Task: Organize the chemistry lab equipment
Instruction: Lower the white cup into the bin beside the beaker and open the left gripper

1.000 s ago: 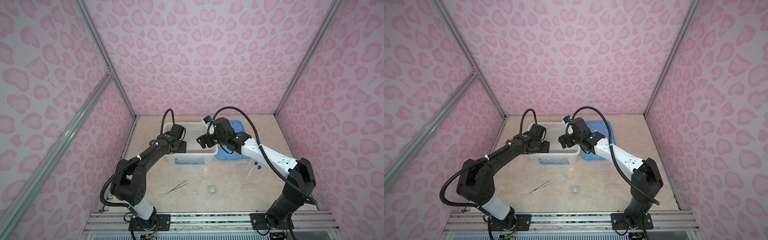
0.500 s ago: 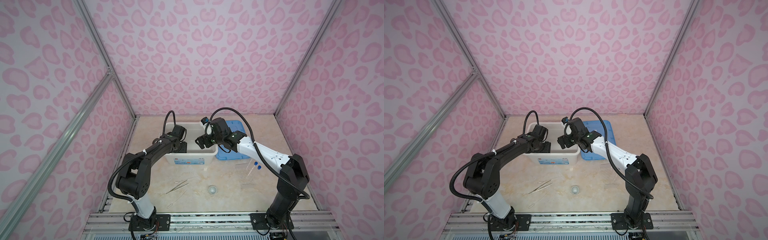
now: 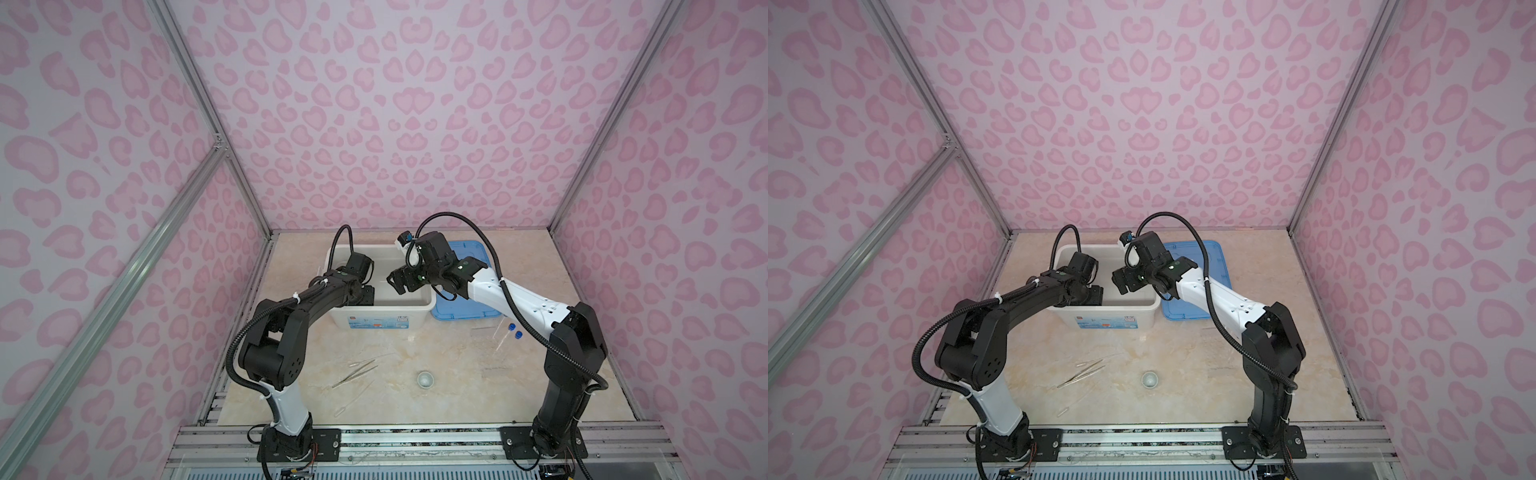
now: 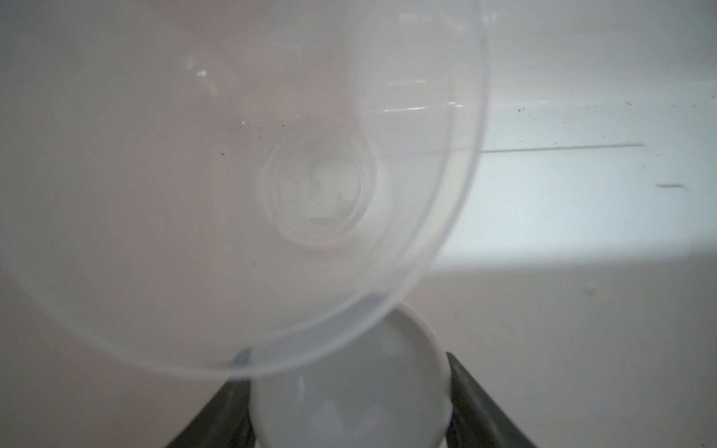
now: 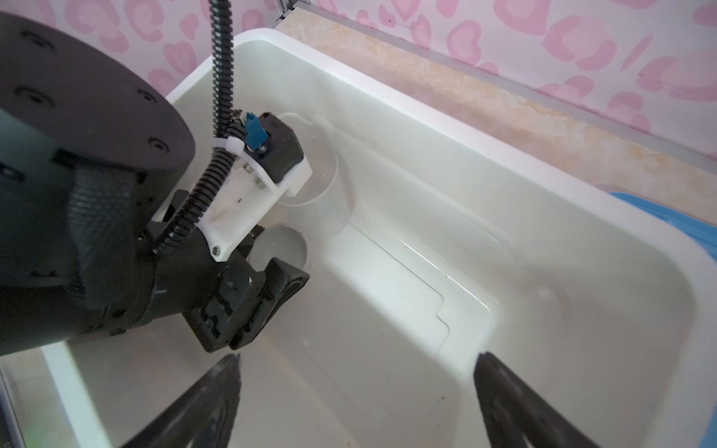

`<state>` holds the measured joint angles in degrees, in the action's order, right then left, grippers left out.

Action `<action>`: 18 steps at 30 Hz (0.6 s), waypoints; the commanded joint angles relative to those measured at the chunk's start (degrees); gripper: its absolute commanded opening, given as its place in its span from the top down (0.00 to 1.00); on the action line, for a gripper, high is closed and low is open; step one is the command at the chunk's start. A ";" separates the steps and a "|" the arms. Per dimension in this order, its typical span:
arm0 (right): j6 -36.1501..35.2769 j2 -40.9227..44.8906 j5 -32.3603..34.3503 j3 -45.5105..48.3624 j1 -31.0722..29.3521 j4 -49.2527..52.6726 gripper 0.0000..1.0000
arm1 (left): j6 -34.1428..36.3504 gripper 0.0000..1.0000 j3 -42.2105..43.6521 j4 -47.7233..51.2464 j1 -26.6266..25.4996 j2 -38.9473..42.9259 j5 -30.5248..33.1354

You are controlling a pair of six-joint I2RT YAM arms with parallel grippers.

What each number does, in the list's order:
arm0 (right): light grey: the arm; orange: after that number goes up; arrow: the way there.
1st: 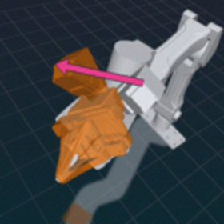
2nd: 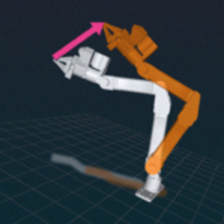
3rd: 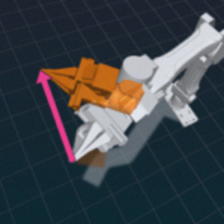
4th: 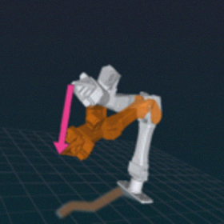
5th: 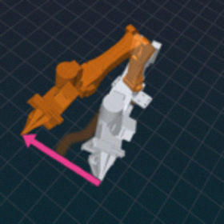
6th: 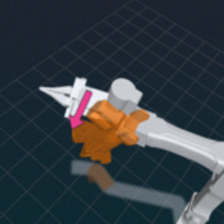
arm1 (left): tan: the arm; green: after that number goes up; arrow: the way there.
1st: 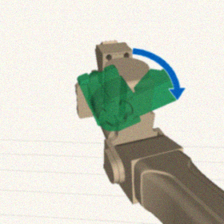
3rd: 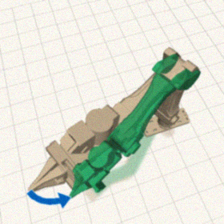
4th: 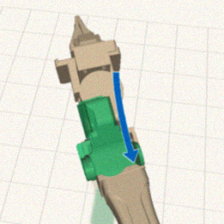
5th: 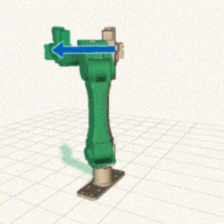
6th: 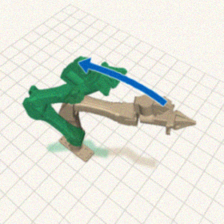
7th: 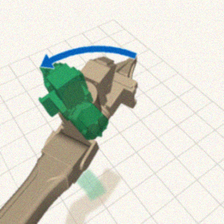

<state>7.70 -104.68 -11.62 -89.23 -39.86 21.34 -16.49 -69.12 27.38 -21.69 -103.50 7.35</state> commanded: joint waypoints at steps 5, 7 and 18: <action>-0.70 -1.60 -0.42 -1.19 -0.05 0.82 0.06 | 0.03 0.47 0.64 -2.44 0.07 -1.96 -0.11; -0.72 -1.74 -0.55 -1.39 -0.07 0.97 0.06 | 0.12 0.47 1.00 -2.76 0.07 -2.34 0.14; -0.54 -2.29 -0.73 -1.65 -0.05 1.08 0.06 | -0.65 0.44 1.34 -4.25 0.07 -4.60 -0.47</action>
<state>7.49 -106.41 -12.01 -90.74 -39.86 22.44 -16.56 -68.25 24.21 -21.69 -107.63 7.29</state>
